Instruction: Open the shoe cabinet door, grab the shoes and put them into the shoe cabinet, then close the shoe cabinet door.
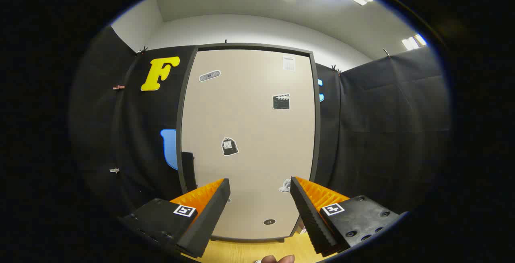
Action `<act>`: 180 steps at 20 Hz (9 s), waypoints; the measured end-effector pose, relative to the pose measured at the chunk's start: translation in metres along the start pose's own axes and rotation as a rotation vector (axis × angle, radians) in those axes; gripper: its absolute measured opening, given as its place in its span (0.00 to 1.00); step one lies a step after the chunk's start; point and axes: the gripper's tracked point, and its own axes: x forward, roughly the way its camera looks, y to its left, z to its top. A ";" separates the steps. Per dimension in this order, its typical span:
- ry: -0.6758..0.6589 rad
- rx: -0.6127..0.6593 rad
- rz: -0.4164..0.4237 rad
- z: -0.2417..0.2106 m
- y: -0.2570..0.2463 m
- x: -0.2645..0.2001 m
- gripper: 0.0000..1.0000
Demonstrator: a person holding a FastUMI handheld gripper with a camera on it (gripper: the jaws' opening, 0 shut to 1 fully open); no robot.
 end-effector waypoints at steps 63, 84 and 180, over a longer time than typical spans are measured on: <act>0.113 0.131 0.141 -0.080 0.181 0.134 0.81; 0.121 0.136 0.212 -0.065 0.173 0.079 0.13; 0.877 0.093 0.162 -0.494 0.005 -0.161 0.97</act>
